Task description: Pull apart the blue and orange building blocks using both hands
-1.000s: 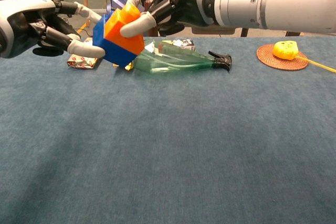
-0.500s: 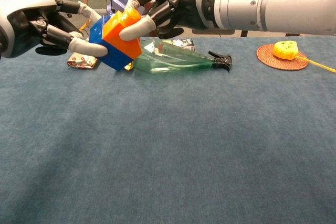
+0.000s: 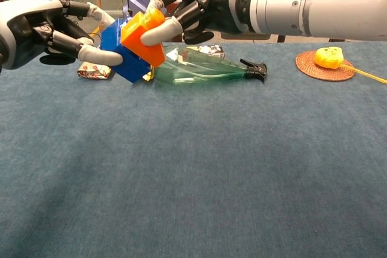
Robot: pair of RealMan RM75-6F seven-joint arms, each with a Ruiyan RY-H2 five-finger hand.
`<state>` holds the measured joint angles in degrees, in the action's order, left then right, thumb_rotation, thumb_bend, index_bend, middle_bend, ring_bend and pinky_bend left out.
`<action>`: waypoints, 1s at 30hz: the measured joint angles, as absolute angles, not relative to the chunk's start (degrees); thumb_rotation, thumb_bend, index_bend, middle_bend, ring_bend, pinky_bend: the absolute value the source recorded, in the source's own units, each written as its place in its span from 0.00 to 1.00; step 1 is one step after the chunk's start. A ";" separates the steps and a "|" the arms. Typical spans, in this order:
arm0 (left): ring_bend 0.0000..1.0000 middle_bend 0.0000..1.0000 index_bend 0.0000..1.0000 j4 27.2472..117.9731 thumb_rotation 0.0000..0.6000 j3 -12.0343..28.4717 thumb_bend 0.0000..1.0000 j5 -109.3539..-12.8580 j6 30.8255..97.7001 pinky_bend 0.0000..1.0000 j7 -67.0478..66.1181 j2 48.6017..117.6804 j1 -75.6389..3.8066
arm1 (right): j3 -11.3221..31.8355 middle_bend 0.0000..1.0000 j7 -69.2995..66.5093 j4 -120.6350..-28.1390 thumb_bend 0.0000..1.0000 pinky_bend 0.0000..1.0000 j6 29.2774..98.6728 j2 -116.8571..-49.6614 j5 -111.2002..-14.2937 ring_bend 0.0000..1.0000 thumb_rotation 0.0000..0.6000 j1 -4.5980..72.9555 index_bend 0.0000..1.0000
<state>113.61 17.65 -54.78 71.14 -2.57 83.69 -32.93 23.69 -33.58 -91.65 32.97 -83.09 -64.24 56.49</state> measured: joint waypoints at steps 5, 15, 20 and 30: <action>1.00 1.00 0.74 113.05 1.00 17.46 0.00 -55.19 71.40 1.00 -2.40 84.06 -32.61 | 23.71 1.00 -34.05 -91.74 0.27 1.00 32.89 -82.95 -64.55 1.00 1.00 56.34 0.71; 1.00 1.00 0.74 112.13 1.00 17.24 0.00 -55.39 71.43 1.00 -2.31 84.37 -31.98 | 23.85 1.00 -35.27 -92.04 0.27 1.00 33.07 -82.33 -65.44 1.00 1.00 55.76 0.71; 1.00 1.00 0.74 111.73 1.00 17.04 0.00 -55.20 71.46 1.00 -2.48 84.26 -31.60 | 23.81 1.00 -35.25 -92.37 0.27 1.00 33.78 -81.70 -65.70 1.00 1.00 55.25 0.71; 1.00 1.00 0.74 110.85 1.00 15.63 0.00 -55.00 70.62 1.00 -4.13 83.27 -30.99 | 22.82 1.00 -32.18 -93.57 0.27 1.00 36.58 -78.62 -65.77 1.00 1.00 53.20 0.71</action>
